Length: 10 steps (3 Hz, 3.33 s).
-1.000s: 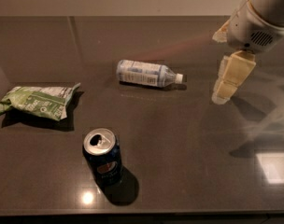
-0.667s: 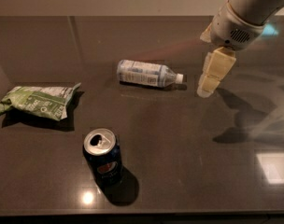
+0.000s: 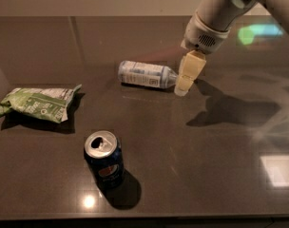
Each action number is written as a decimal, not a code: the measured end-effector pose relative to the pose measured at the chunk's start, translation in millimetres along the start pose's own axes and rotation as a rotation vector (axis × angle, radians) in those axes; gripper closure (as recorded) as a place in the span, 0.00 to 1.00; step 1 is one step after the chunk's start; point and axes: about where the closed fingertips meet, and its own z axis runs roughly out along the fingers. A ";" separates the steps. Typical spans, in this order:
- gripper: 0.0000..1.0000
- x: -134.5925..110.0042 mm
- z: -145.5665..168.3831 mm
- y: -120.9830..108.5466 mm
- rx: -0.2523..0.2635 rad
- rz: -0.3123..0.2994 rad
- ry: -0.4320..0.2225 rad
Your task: Move blue plastic bottle near pepsi can
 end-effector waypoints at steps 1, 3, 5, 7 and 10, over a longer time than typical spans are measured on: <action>0.00 -15.0 22.2 -7.4 -0.019 0.002 -0.005; 0.00 -35.1 54.6 -12.5 -0.038 0.010 0.005; 0.16 -40.0 69.7 -19.3 -0.023 0.013 0.009; 0.64 -27.7 66.3 -26.7 -0.013 0.025 0.033; 1.00 1.1 -7.2 103.4 -0.092 0.001 -0.013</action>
Offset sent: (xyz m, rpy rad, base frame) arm 0.0347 0.0502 -0.0397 0.0049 0.0415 -0.0086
